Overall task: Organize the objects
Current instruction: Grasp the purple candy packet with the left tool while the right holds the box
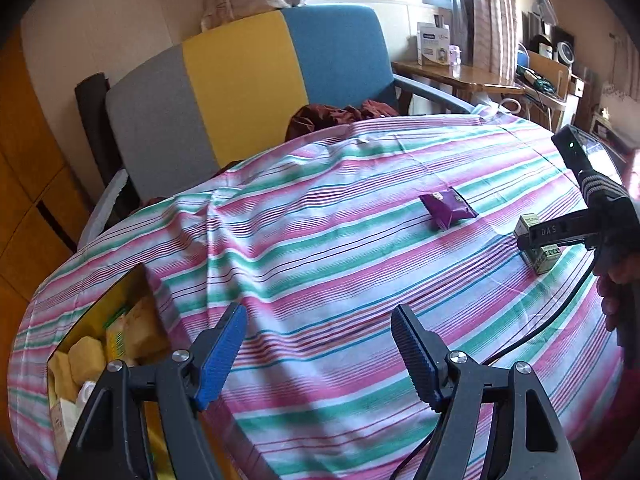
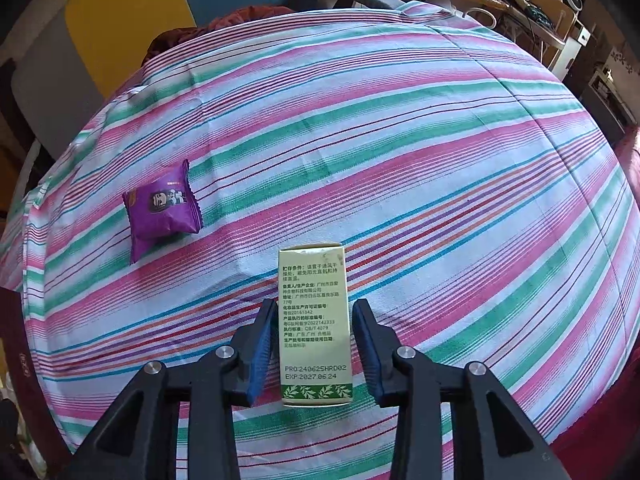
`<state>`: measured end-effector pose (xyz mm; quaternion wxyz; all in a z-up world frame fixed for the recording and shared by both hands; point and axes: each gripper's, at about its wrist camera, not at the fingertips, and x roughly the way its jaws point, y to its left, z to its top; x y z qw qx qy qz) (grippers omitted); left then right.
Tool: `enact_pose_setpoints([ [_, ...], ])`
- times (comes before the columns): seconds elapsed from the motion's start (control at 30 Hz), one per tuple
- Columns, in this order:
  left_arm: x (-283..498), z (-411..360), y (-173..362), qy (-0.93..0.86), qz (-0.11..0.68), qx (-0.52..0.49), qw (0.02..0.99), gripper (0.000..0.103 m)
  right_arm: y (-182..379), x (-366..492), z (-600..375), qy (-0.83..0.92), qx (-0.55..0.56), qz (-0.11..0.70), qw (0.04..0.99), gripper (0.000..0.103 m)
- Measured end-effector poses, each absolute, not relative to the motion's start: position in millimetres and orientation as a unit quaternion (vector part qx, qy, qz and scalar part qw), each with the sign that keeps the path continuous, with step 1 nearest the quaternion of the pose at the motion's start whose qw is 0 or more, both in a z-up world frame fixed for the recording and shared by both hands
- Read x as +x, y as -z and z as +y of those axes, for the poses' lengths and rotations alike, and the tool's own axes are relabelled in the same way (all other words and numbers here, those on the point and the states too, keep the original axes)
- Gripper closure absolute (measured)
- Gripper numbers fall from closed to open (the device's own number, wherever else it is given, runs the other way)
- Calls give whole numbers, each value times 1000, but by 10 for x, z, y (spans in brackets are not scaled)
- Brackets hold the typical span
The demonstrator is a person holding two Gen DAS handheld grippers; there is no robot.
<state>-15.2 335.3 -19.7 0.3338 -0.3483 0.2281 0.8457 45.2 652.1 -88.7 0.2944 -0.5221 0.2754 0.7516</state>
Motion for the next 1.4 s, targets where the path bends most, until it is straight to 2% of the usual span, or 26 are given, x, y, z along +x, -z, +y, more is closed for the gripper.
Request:
enact_pose_setpoints([
  [0.1, -197, 3565, 250, -830, 241, -356, 354, 28, 819, 527, 6600, -756, -496, 313, 291, 59],
  [0.43, -216, 4405, 456, -777, 291, -336, 445, 28, 648, 946, 6853, -748, -398, 432, 310, 58],
  [0.73, -169, 5130, 624, -723, 392, -257, 508, 28, 624, 910, 6783, -752, -402, 444, 276, 58],
  [1.03, -279, 5587, 959, -683, 437, -248, 530, 28, 779, 913, 6846, -736, -418, 456, 275, 54],
  [1.07, -301, 5613, 994, -682, 433, -257, 531, 29, 789, 906, 6849, -734, -422, 454, 278, 54],
  [1.1, -330, 5626, 1009, -681, 421, -268, 536, 37, 803, 892, 6850, -732, -427, 451, 280, 54],
  [1.13, -374, 5627, 1000, -681, 398, -291, 542, 55, 816, 883, 6850, -730, -432, 450, 280, 54],
  [1.17, -412, 5623, 998, -680, 381, -312, 543, 61, 824, 880, 6850, -728, -434, 450, 281, 54],
  [1.3, -469, 5428, 1000, -711, 334, -348, 512, 67, 845, 840, 6851, -724, -444, 440, 291, 54],
  [1.4, -518, 5149, 1000, -740, 280, -387, 473, 67, 838, 809, 6828, -730, -447, 429, 288, 53],
])
